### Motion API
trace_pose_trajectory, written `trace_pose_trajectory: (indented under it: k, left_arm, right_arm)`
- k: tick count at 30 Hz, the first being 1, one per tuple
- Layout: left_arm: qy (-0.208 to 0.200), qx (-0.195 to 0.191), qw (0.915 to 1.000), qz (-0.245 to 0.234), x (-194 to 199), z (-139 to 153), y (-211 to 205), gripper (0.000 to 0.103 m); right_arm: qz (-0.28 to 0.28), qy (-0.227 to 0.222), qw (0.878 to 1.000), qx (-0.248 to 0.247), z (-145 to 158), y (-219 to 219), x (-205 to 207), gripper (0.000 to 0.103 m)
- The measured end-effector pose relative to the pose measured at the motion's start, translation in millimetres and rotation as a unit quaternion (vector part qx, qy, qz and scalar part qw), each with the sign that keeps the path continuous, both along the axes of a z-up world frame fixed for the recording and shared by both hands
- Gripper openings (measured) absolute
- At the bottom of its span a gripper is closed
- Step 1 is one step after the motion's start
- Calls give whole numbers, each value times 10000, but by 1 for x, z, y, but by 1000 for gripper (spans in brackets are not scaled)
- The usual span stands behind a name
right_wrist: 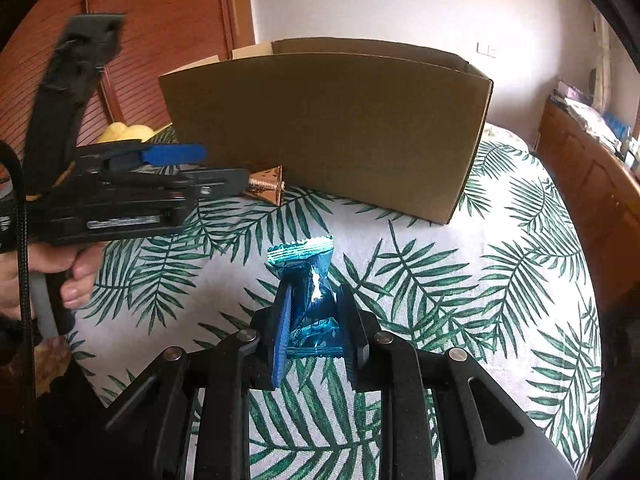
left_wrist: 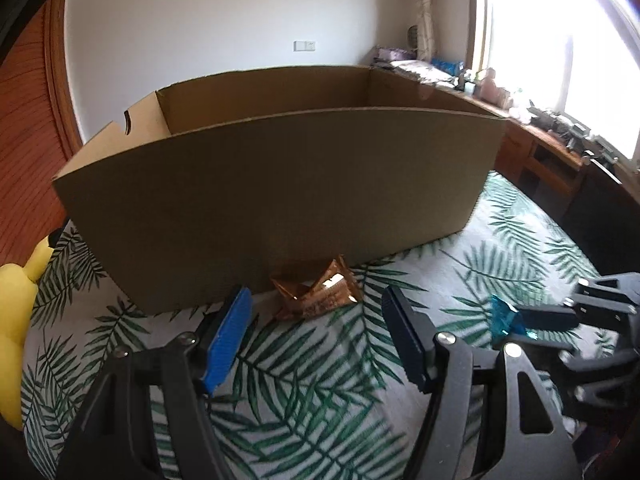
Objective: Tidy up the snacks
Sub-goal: 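Close the left gripper on the copper snack while the right gripper holds the blue snack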
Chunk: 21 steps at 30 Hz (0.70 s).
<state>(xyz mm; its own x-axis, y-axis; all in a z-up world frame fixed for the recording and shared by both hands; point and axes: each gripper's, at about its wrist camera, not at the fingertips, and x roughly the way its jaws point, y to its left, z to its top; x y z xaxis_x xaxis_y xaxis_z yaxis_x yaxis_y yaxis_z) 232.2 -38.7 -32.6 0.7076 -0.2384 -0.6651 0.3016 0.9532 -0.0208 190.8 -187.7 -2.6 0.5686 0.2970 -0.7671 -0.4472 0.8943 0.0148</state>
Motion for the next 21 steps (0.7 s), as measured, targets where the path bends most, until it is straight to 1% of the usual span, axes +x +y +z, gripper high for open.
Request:
trace_pose_trajectory:
  k: [5,8,12,16,21]
  left_arm:
    - [229,-80,9995,223,17,-10,1,67]
    - [317,-102,9991,263,25,-13,-1,67]
    - [387,-170,9986,304,32,-14,-3,67]
    - [469,-73,9985,282,36,-17,-12,67]
    - [510,94,9979,381,43,-18,-23,67]
  right_arm:
    - [5,-63,10000,18,-5,5,1,21]
    - [-24,-52,10000,-11,-9,7,1,21]
    - [-56,-82,9999,22,-8,6,1,21]
    - [-118,-58,9999,50,-10,4,3,21]
    - [-162,-98,9998,-1,-10,3,4,21]
